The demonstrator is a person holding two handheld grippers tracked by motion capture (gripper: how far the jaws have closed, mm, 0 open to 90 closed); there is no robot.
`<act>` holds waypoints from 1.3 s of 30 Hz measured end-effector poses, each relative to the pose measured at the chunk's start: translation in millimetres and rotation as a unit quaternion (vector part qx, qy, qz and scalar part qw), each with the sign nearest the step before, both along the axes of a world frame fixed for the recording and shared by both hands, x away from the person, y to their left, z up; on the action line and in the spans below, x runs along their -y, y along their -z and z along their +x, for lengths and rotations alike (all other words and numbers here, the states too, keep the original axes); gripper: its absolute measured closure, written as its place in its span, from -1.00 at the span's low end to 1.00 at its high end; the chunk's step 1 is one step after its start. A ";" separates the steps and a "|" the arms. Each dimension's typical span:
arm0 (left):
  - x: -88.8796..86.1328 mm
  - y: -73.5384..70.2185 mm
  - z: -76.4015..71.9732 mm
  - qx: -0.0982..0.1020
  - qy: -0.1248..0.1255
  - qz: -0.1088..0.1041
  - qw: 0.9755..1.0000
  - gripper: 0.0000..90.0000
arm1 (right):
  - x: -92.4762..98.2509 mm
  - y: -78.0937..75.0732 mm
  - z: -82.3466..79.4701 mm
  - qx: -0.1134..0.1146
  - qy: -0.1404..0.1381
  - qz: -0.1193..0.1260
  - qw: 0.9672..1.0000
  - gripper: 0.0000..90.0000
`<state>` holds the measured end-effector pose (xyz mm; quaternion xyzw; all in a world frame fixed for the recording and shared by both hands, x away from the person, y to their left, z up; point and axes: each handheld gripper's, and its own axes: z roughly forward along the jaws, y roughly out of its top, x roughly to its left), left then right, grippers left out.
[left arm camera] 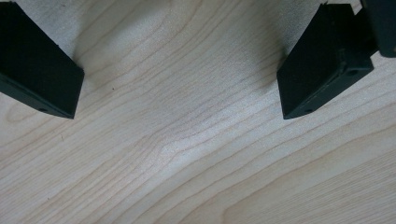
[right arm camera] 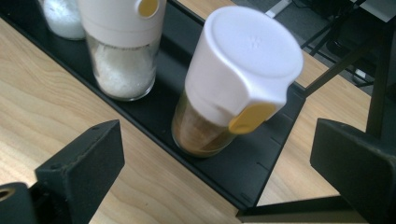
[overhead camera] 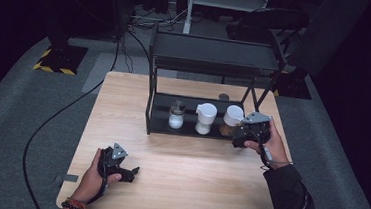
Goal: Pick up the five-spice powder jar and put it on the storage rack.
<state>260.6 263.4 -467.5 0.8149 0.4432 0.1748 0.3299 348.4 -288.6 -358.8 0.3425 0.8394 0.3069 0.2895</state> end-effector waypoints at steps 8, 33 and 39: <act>0.0 -0.1 0.0 0.000 0.000 0.000 1.000 -0.99 | 1.3 10.9 -13.8 0.008 -0.010 -0.007 1.000 -0.93; 0.0 0.0 0.0 0.000 0.000 0.000 1.000 -0.99 | 8.0 40.5 -39.4 0.019 -0.034 -0.017 0.999 -0.94; 0.1 -0.1 0.0 0.000 0.000 0.000 1.000 -0.99 | 8.0 48.8 -45.0 0.020 -0.045 -0.025 0.998 -0.94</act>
